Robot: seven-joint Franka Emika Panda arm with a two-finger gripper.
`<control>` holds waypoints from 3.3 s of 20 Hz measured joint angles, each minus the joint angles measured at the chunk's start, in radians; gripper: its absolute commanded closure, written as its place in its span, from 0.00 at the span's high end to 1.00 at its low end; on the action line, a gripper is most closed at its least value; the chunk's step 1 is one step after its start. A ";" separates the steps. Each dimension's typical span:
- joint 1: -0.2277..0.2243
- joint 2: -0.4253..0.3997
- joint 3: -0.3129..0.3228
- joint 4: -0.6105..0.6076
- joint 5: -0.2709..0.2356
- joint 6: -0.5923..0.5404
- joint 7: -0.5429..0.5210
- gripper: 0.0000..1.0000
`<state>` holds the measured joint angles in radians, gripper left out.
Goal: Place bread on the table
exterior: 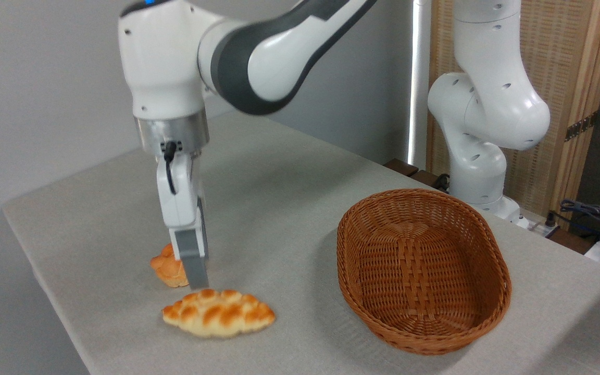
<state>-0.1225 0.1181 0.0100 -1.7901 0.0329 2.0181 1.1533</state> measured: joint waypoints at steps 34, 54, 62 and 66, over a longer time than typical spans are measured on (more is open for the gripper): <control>0.112 -0.136 0.030 0.141 -0.167 -0.378 -0.298 1.00; 0.173 -0.142 -0.045 0.146 -0.090 -0.377 -0.298 1.00; 0.173 -0.142 -0.045 0.146 -0.085 -0.378 -0.296 1.00; 0.173 -0.142 -0.045 0.146 -0.084 -0.378 -0.296 1.00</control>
<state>0.0505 -0.0240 -0.0351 -1.6438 -0.0516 1.6406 0.8571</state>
